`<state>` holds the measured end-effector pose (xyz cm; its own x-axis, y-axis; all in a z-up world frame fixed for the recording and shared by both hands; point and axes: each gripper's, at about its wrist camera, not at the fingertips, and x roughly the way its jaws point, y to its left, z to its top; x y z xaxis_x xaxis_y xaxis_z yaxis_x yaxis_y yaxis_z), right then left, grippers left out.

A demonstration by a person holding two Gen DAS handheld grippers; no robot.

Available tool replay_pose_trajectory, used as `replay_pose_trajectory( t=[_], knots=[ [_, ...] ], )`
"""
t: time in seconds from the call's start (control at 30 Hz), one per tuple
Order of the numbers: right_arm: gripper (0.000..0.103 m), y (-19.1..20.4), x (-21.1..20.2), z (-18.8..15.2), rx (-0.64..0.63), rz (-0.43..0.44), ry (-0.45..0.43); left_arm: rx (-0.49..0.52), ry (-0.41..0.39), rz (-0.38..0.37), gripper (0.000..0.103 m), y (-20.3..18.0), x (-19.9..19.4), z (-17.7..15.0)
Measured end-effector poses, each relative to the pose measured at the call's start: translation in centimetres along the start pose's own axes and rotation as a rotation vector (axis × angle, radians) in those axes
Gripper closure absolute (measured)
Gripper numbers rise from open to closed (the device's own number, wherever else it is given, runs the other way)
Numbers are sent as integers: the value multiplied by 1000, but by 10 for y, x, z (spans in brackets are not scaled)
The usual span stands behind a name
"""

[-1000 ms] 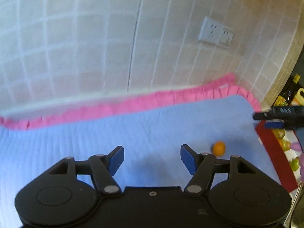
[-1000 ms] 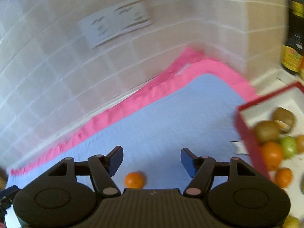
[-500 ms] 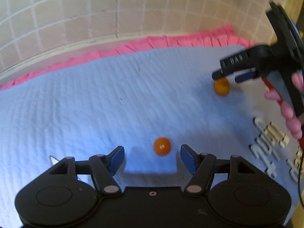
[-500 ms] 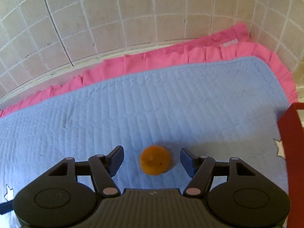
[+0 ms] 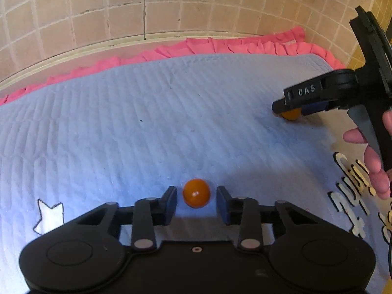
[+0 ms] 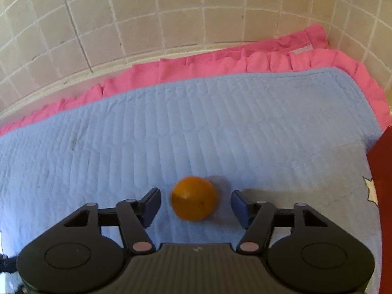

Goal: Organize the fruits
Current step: 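Grasp a small tangerine with the left tool while the right tool grasps an orange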

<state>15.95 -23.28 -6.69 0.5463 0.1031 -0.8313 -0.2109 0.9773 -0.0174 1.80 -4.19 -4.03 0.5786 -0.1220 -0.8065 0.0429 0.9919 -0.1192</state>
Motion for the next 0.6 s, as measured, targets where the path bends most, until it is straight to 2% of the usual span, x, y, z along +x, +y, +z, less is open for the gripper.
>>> replay_pose_trajectory(
  t=[0.1,0.17,0.27,0.43,0.6],
  knots=[
    [47,1,6,1,-3,-2,5,3,-5,7,74,0,2,1],
    [50,1,7,2,-5,2,1,-2,-4,5,76,1,2,2],
    [62,1,7,3,-13,0,0,-7,-3,6,77,1,3,3],
    [62,-6,-2,-1,13,33,-5,-12,-8,-10,77,-1,0,10],
    [62,-17,-23,-8,42,43,-26,27,-40,-28,77,-15,-11,18]
  ],
)
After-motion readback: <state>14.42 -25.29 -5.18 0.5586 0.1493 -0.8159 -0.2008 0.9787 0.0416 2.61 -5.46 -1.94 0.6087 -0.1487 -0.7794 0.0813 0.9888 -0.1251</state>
